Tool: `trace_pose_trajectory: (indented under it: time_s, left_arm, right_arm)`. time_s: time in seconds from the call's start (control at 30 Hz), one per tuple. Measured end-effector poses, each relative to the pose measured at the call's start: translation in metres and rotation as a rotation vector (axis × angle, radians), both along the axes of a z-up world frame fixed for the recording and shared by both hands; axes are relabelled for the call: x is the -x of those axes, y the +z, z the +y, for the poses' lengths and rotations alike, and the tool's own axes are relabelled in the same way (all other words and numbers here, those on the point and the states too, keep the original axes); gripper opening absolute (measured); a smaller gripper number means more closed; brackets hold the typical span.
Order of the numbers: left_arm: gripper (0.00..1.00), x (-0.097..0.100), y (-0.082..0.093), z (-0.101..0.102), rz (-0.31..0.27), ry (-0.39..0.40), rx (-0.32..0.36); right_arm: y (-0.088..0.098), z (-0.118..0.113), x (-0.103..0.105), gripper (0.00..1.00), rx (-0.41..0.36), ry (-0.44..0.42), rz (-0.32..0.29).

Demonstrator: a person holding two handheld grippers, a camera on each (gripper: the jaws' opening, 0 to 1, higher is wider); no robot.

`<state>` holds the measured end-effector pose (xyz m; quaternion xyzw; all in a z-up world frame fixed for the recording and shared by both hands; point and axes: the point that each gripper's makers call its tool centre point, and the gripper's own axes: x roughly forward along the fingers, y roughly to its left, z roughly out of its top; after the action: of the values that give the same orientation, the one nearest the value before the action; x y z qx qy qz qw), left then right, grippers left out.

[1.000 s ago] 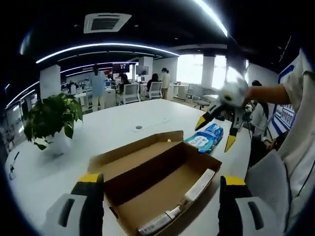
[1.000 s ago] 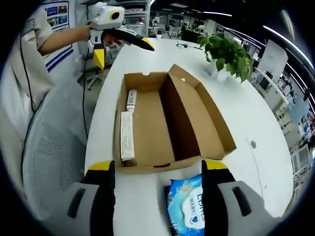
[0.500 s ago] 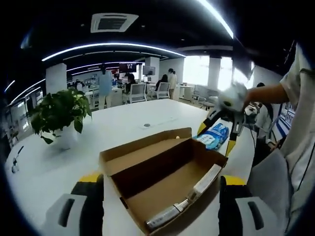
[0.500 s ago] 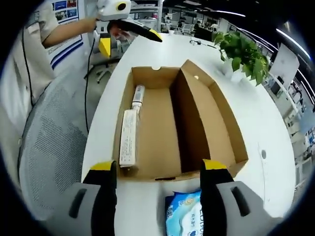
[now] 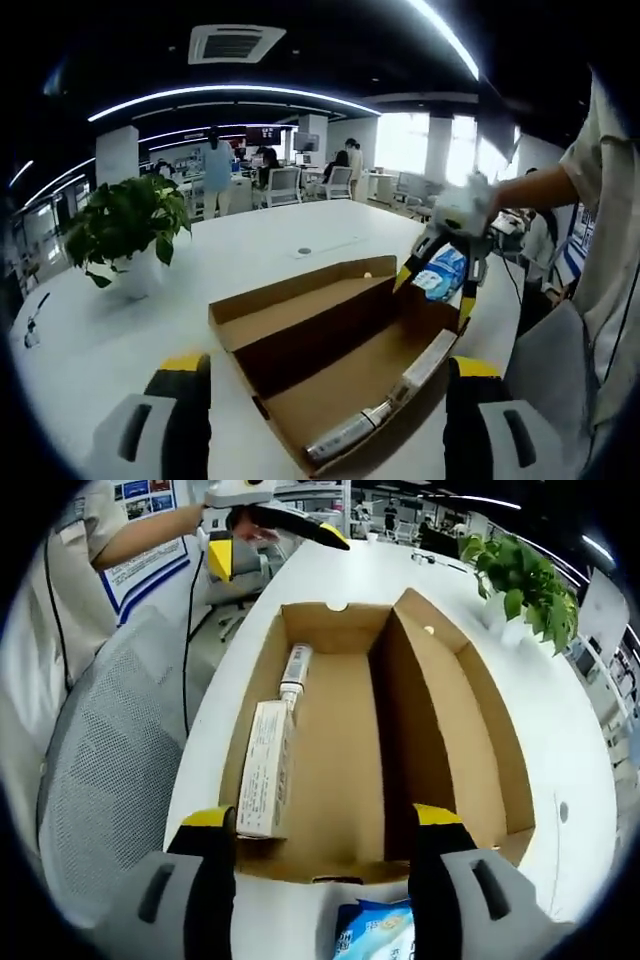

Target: Operate the shoe box by opening the lid, removing the specified soft item, and placing it in the target area until the item is outside and the box remains undamaged.

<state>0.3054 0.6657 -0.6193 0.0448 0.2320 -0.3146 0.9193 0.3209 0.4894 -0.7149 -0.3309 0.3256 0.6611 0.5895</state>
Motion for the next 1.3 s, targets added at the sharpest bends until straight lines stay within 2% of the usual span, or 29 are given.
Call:
trace_pose_trajectory:
  time_s: [0.4, 0.67, 1.13, 1.3]
  left_arm:
    - [1.00, 0.000, -0.016, 0.007, 0.027, 0.017, -0.002]
    - [1.00, 0.000, -0.022, 0.007, 0.048, 0.022, -0.006]
    - [1.00, 0.002, -0.028, 0.007, 0.058, 0.021, -0.006]
    - [1.00, 0.002, -0.030, 0.007, 0.057, 0.019, -0.018]
  right_arm:
    - [-0.017, 0.008, 0.004, 0.68, 0.019, 0.027, 0.103]
    - [-0.024, 0.010, 0.008, 0.65, 0.034, 0.043, 0.133]
    - [-0.021, 0.004, -0.003, 0.66, 0.049, 0.039, 0.082]
    - [-0.020, 0.008, 0.006, 0.61, 0.047, 0.031, 0.114]
